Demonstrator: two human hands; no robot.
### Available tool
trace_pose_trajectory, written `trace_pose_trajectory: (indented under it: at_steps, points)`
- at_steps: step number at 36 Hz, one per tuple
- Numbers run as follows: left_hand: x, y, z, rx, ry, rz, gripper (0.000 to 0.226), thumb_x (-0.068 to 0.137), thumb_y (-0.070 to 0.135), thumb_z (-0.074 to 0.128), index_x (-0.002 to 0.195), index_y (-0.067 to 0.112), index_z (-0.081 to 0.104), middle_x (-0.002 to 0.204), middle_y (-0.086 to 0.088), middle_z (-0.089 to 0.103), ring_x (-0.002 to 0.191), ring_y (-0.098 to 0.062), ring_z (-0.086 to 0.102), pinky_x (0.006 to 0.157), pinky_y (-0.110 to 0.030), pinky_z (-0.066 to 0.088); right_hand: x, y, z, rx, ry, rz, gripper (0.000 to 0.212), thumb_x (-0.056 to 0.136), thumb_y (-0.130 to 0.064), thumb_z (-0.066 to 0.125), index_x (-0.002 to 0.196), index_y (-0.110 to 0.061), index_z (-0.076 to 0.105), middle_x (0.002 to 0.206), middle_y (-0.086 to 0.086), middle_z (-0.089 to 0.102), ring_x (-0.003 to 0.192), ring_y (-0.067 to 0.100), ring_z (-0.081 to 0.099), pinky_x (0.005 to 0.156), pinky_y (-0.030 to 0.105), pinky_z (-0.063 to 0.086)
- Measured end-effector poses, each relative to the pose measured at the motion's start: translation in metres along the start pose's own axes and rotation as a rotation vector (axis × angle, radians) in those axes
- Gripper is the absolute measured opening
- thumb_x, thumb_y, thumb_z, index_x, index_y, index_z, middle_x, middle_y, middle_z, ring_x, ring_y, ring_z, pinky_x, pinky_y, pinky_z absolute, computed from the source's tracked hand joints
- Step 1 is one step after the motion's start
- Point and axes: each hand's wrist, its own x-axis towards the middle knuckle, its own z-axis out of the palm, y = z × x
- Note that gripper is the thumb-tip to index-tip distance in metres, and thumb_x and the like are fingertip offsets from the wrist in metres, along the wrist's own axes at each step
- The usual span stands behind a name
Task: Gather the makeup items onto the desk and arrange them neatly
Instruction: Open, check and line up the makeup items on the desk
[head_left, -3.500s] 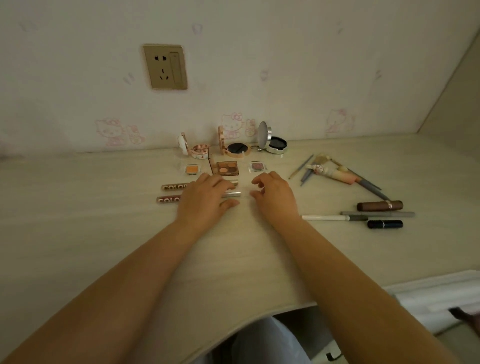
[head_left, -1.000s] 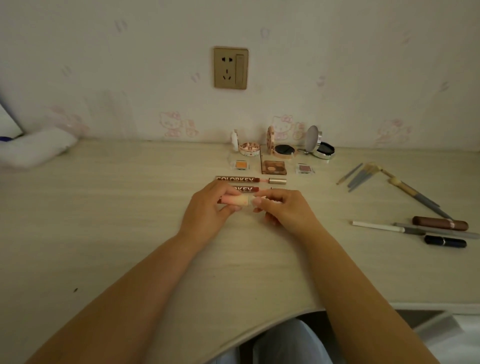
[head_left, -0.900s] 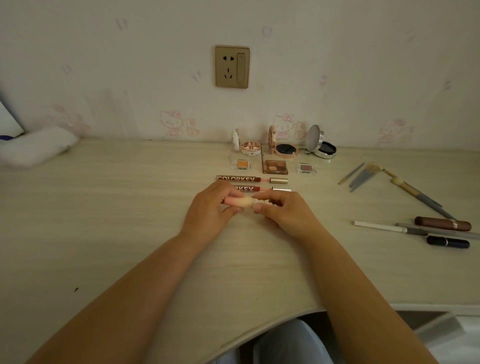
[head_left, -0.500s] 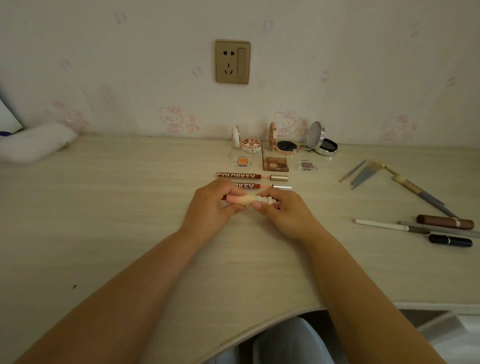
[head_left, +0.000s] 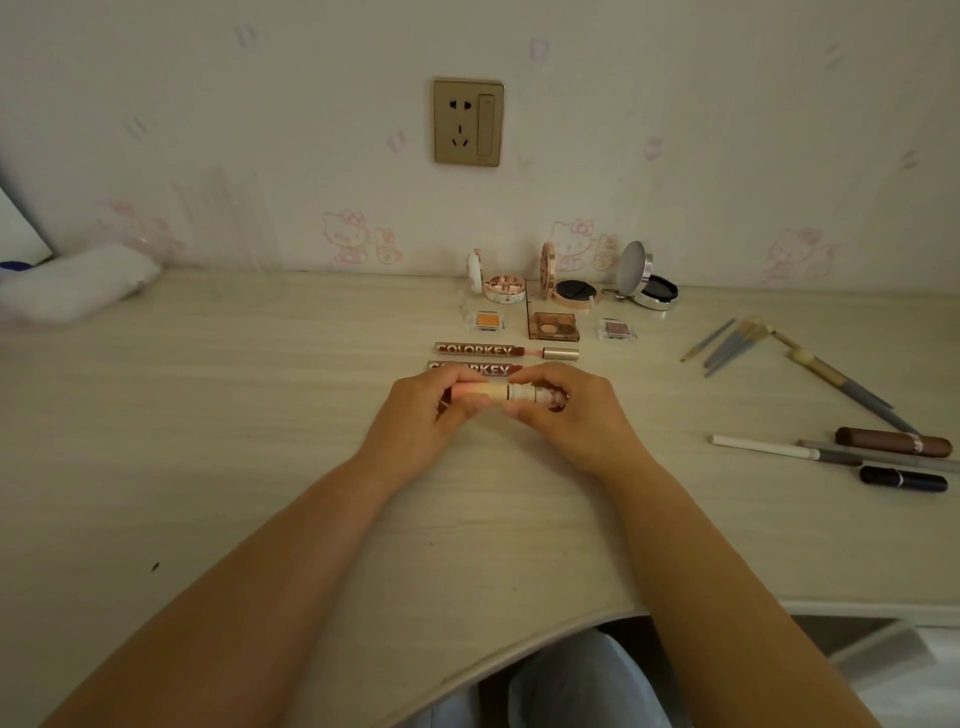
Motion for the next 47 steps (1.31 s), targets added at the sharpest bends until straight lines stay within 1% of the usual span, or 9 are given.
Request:
trace_pose_trajectory:
  at_steps: [5, 12, 18, 20, 22, 25, 30, 37, 47]
  points:
    - [-0.0001, -0.0027, -0.0007, 0.002, 0.029, 0.0, 0.023, 0.084, 0.022, 0.067, 0.106, 0.018, 0.066, 0.091, 0.015, 0.061, 0.078, 0.002, 0.056, 0.069, -0.006, 0.04, 0.0011, 0.0058, -0.0003, -0.094, -0.093, 0.028, 0.019, 0.093, -0.032, 0.053, 0.104, -0.025, 0.066, 0.078, -0.008, 0.064, 0.07, 0.0, 0.053, 0.066, 0.017, 0.039]
    - [-0.0001, -0.0041, -0.0002, -0.048, 0.028, -0.032, 0.022, 0.082, 0.019, 0.069, 0.103, 0.023, 0.066, 0.089, 0.018, 0.061, 0.078, 0.002, 0.057, 0.071, -0.01, 0.043, 0.0005, 0.0053, 0.0001, -0.058, -0.033, 0.031, 0.023, 0.079, -0.021, 0.073, 0.098, -0.022, 0.061, 0.084, -0.017, 0.054, 0.071, 0.001, 0.048, 0.063, 0.008, 0.039]
    - [-0.0004, -0.003, -0.0019, -0.112, 0.033, -0.048, 0.021, 0.081, 0.016, 0.07, 0.098, 0.027, 0.064, 0.086, 0.023, 0.059, 0.074, 0.013, 0.054, 0.067, -0.004, 0.04, 0.0015, 0.0066, 0.0007, -0.123, -0.099, 0.041, 0.013, 0.091, -0.034, 0.056, 0.099, -0.027, 0.063, 0.082, -0.004, 0.061, 0.069, 0.007, 0.049, 0.066, 0.024, 0.038]
    - [0.0, -0.0039, -0.0009, -0.101, 0.025, -0.048, 0.021, 0.081, 0.017, 0.071, 0.099, 0.026, 0.065, 0.086, 0.023, 0.059, 0.074, 0.011, 0.054, 0.068, -0.006, 0.042, 0.0014, 0.0056, -0.001, -0.121, -0.092, 0.044, 0.007, 0.088, -0.029, 0.062, 0.094, -0.028, 0.059, 0.081, -0.007, 0.057, 0.07, 0.004, 0.047, 0.063, 0.02, 0.037]
    - [0.0002, -0.005, -0.0004, -0.108, 0.022, -0.052, 0.022, 0.08, 0.017, 0.071, 0.099, 0.026, 0.065, 0.087, 0.022, 0.059, 0.075, 0.01, 0.054, 0.069, -0.007, 0.042, 0.0006, 0.0047, -0.0011, -0.093, -0.071, 0.039, 0.016, 0.083, -0.023, 0.069, 0.093, -0.027, 0.057, 0.084, -0.011, 0.055, 0.074, 0.004, 0.048, 0.063, 0.013, 0.038]
    - [0.0003, -0.0054, -0.0012, -0.136, 0.029, -0.059, 0.022, 0.08, 0.016, 0.071, 0.096, 0.03, 0.063, 0.088, 0.02, 0.061, 0.074, 0.008, 0.055, 0.067, -0.007, 0.041, -0.0003, 0.004, -0.0003, -0.084, -0.061, 0.041, 0.028, 0.077, -0.027, 0.074, 0.099, -0.027, 0.058, 0.087, -0.013, 0.055, 0.075, 0.006, 0.05, 0.067, 0.016, 0.041]
    - [0.0003, -0.0044, -0.0015, -0.179, 0.039, -0.085, 0.026, 0.079, 0.013, 0.072, 0.093, 0.032, 0.063, 0.088, 0.016, 0.063, 0.073, 0.002, 0.058, 0.068, -0.008, 0.043, 0.0009, 0.0046, -0.0001, -0.157, -0.092, 0.024, 0.022, 0.089, -0.033, 0.059, 0.108, -0.023, 0.064, 0.08, -0.014, 0.054, 0.071, 0.002, 0.048, 0.065, 0.02, 0.037]
    - [-0.0006, -0.0027, -0.0026, -0.189, 0.052, -0.086, 0.031, 0.078, 0.012, 0.073, 0.088, 0.038, 0.062, 0.086, 0.018, 0.063, 0.075, 0.004, 0.058, 0.07, -0.006, 0.043, -0.0005, 0.0037, -0.0013, -0.104, -0.076, 0.068, 0.026, 0.079, -0.027, 0.073, 0.098, -0.026, 0.057, 0.082, -0.014, 0.053, 0.069, 0.004, 0.048, 0.062, 0.014, 0.039]
    - [0.0015, -0.0062, -0.0025, -0.209, 0.06, -0.127, 0.026, 0.077, 0.011, 0.074, 0.09, 0.031, 0.064, 0.087, 0.019, 0.063, 0.075, 0.011, 0.058, 0.069, -0.003, 0.042, 0.0013, 0.0049, -0.0017, -0.111, -0.044, 0.059, 0.02, 0.087, -0.022, 0.064, 0.107, -0.024, 0.064, 0.087, -0.016, 0.053, 0.072, -0.001, 0.047, 0.064, 0.002, 0.036]
